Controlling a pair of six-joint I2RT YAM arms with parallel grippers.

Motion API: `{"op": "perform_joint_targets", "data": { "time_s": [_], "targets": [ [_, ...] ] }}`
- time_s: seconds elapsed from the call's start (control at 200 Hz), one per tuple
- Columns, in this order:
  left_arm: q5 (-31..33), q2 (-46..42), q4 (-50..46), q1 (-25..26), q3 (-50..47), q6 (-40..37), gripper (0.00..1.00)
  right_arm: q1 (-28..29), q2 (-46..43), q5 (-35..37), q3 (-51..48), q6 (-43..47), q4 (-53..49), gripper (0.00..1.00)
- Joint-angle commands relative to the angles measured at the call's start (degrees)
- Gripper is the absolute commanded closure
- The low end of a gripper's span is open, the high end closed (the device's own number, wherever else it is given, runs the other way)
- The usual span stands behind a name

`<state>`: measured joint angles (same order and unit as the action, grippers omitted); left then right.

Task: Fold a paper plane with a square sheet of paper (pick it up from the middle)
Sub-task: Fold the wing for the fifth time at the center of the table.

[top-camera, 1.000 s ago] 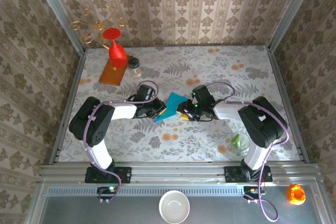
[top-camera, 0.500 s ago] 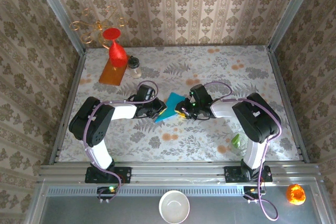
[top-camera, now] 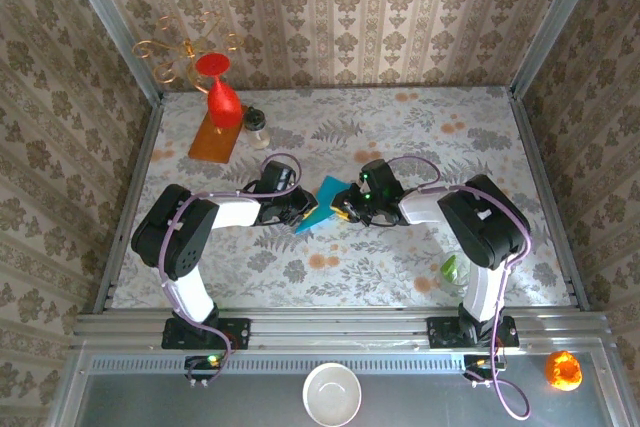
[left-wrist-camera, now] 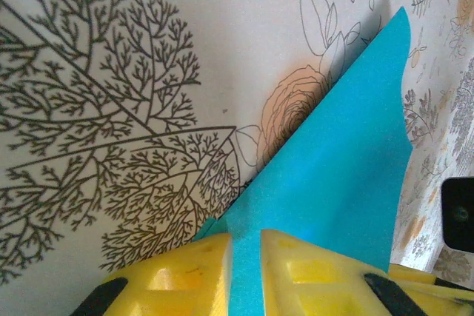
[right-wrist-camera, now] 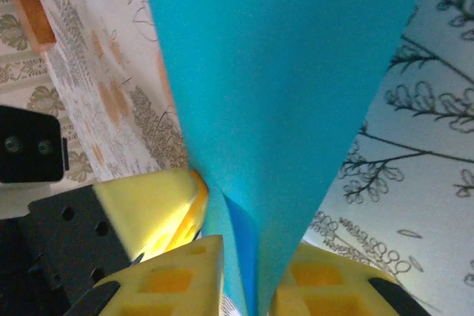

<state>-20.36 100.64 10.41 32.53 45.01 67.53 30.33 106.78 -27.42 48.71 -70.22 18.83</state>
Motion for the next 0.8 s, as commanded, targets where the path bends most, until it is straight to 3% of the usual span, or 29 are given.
{"op": "perform_joint_targets", "data": {
  "time_s": [0.0, 0.315, 0.505, 0.66, 0.795],
  "targets": [
    [1.3, -1.0, -3.7, -0.3, -0.8, -0.8, 0.79, 0.4, 0.8, -0.5, -0.4, -1.4, 1.4, 0.79],
    [2.5, -6.4, -6.2, -0.3, 0.1, -6.2, 0.73, 0.2, -1.6, 1.5, -0.3, 0.1, -2.2, 0.95],
    [7.2, -13.3, -9.7, 1.7, -0.3, -18.4, 0.68, -0.1, -4.7, 2.9, -0.5, 1.0, -5.1, 0.97],
    [13.5, -16.8, -15.4, 6.1, 1.8, -31.1, 0.60, -0.5, -5.9, 2.2, -0.5, 0.4, -6.3, 0.97],
    [17.2, -17.1, -15.0, 10.1, 1.9, -41.0, 0.55, -0.9, -6.6, 0.6, 0.2, -0.3, -7.4, 0.97]
  ]
}}
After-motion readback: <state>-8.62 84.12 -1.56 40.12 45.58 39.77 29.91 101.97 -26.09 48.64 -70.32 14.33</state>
